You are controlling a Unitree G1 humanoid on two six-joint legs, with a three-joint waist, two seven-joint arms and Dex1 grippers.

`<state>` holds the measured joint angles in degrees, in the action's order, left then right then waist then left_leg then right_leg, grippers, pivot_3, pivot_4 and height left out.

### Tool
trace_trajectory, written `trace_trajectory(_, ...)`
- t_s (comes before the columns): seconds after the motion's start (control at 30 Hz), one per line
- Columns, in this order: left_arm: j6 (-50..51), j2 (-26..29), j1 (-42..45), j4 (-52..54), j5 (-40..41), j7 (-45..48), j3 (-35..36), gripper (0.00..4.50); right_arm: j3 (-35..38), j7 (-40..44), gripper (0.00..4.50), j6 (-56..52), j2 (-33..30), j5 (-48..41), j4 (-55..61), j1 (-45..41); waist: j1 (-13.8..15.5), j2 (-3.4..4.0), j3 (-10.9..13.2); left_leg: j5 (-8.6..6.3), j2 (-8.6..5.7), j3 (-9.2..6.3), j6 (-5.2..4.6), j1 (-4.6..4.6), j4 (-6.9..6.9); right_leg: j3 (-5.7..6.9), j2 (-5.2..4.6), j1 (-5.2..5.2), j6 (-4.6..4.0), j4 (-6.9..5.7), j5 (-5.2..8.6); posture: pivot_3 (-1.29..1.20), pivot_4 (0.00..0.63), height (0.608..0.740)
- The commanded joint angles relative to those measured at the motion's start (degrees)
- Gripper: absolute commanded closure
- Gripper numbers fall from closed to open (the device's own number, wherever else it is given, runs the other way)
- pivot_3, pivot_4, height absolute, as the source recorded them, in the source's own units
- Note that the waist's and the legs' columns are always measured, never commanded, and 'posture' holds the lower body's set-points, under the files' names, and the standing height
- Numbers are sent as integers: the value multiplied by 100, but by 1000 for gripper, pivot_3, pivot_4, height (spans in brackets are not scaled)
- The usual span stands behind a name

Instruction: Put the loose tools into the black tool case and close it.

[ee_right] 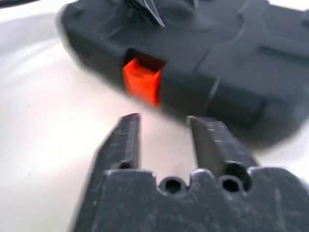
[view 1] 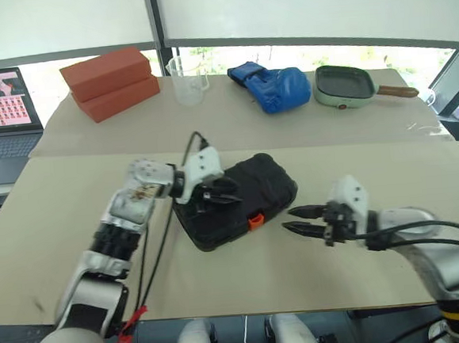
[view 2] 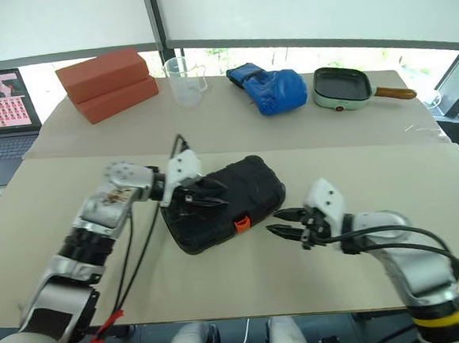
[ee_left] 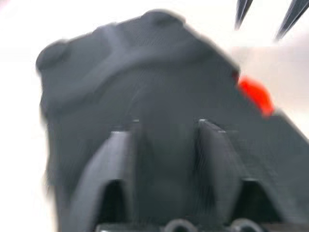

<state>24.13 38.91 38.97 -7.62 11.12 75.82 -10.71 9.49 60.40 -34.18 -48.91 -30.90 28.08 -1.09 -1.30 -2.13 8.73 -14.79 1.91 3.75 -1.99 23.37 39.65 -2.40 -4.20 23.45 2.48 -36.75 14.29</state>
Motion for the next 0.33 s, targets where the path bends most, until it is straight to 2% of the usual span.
trace_trajectory(0.03,969,1314,-740,898,936,714,1191,568,1408,986,996,-236,-694,-863,196,398,-46,2,7,0,0,2,0,2,-2,-1,0,6,-2,-1,1,0,150,738)
trace_trajectory(0.1,1438,1924,-1234,1255,1324,899,1724,36,1863,1381,359,-378,-990,-1179,111,590,-29,1,11,0,4,-4,0,-5,-7,9,-2,-3,-4,2,4,0,150,738)
trace_trajectory(0.13,1615,2147,-1470,1389,1472,933,1968,0,2039,1553,104,-436,-1108,-1293,65,660,-2,3,13,0,4,-3,1,-4,-6,9,-7,-3,-4,5,4,0,150,738)
trace_trajectory(0.2,1857,2464,-1948,1611,1709,948,2491,0,2270,1775,104,-457,-1280,-1418,-41,716,65,3,15,-1,2,-1,2,-18,-7,11,-20,-19,3,9,10,0,150,738)
trace_trajectory(0.33,2015,2591,-2592,1902,1941,713,3139,0,2279,1912,104,-375,-1386,-1472,-267,638,150,6,17,-1,-2,0,2,-17,-3,17,-30,-28,8,24,12,0,150,738)
